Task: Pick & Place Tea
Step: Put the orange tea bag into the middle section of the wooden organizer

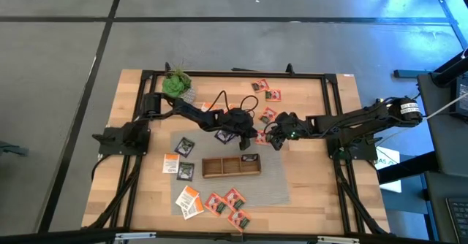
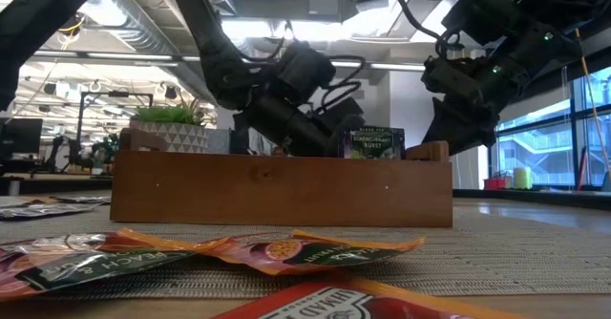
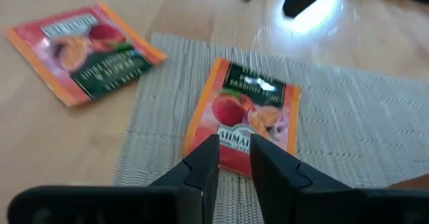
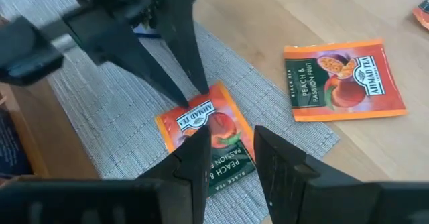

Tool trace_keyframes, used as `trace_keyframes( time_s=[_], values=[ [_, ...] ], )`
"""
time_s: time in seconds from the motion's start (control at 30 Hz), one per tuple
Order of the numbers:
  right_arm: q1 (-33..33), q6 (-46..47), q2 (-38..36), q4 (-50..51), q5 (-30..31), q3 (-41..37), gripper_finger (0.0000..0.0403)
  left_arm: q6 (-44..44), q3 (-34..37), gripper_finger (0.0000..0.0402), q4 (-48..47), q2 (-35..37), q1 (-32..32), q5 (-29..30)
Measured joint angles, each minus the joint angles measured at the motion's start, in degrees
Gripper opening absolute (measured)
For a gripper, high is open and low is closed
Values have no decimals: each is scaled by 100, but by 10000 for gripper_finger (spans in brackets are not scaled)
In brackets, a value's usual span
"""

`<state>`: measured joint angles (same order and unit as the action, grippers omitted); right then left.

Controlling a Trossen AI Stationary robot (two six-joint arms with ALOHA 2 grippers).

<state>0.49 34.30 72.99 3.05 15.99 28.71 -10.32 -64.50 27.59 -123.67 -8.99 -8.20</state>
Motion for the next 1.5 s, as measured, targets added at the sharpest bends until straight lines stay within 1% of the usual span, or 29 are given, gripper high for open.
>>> trace_keyframes(
  time_s=[0.13,0.33,0.43,0.57,0.7,0.77,0.83,0.93,1.03,1.2,1.5],
  values=[
    [0,39,0,0,-64,0,116,15,-143,77,-340,-25,-31,-32],
    [4,603,0,95,-107,0,116,17,-157,77,-461,-21,-51,-48],
    [7,807,4,157,-171,-2,127,17,-157,78,-473,-21,-48,-42],
    [38,1018,4,159,-212,-2,161,17,-157,80,-487,-21,-48,-37],
    [106,1089,4,164,-257,-2,209,17,-157,77,-493,-21,-48,-35],
    [191,1271,4,112,-307,-2,231,32,-155,77,-498,-21,-48,-34],
    [287,1595,4,104,-309,-2,248,46,-152,78,-504,-21,-48,-33],
    [412,1686,4,201,-317,-2,262,57,-152,81,-506,-21,-48,-31],
    [460,2001,4,336,-321,-2,263,57,-150,81,-509,-21,-48,-31],
    [521,2413,97,349,-320,-2,250,59,-148,77,-509,-21,-44,-26],
    [513,2547,839,-138,-412,-2,241,59,-146,81,-511,-23,-42,-18]
  ],
)
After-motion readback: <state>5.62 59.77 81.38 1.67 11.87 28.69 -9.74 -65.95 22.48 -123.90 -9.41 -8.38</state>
